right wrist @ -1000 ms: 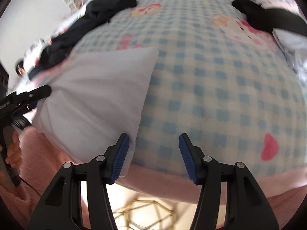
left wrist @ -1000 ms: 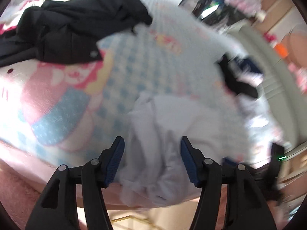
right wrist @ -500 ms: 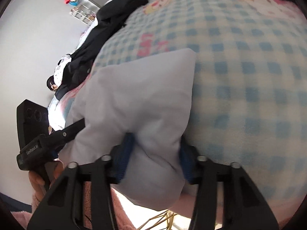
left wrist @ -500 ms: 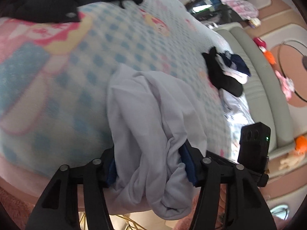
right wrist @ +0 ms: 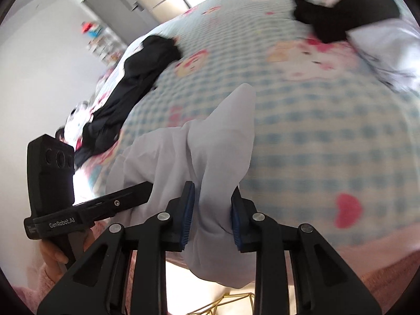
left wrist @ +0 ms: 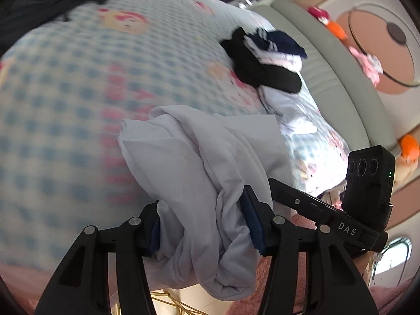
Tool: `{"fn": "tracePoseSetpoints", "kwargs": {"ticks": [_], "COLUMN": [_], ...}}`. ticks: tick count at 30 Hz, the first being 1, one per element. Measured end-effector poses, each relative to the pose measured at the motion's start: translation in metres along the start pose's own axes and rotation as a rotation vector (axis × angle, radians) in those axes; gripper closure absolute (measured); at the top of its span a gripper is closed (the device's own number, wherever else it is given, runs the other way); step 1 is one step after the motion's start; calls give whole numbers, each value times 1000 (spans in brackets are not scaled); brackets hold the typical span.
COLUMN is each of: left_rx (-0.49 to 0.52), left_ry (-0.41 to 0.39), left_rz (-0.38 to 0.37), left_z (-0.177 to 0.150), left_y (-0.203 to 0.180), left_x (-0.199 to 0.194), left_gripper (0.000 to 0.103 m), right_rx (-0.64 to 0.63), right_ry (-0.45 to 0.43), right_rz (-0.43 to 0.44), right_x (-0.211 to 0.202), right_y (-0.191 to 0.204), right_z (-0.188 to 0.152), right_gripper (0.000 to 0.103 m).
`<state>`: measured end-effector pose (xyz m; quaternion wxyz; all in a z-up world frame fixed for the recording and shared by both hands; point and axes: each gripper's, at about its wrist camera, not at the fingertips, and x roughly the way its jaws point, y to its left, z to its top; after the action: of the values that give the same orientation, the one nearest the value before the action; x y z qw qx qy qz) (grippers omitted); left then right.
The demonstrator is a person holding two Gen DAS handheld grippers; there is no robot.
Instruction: Fold clothes
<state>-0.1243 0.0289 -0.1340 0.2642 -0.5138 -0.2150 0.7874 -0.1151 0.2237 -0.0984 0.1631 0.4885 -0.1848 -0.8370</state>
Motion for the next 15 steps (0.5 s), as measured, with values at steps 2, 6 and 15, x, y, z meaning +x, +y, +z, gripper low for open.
{"fn": "tracePoseSetpoints", "kwargs": {"ticks": [2, 6, 15], "left_rx": [10, -16, 0], "left_ry": [14, -10, -185], "left_rz": [87, 166, 271], "left_z": [1, -3, -23], "left_y": [0, 10, 14], "left_x": [10, 4, -54], "left_gripper": [48, 46, 51], "right_rx": [35, 150, 68], "right_ry": [12, 51, -96], "right_rz": [-38, -80, -88], "right_x": [-3, 6, -38], "right_y": [-23, -62, -37], "right_z": [0, -11, 1], "right_gripper": [75, 74, 67]}}
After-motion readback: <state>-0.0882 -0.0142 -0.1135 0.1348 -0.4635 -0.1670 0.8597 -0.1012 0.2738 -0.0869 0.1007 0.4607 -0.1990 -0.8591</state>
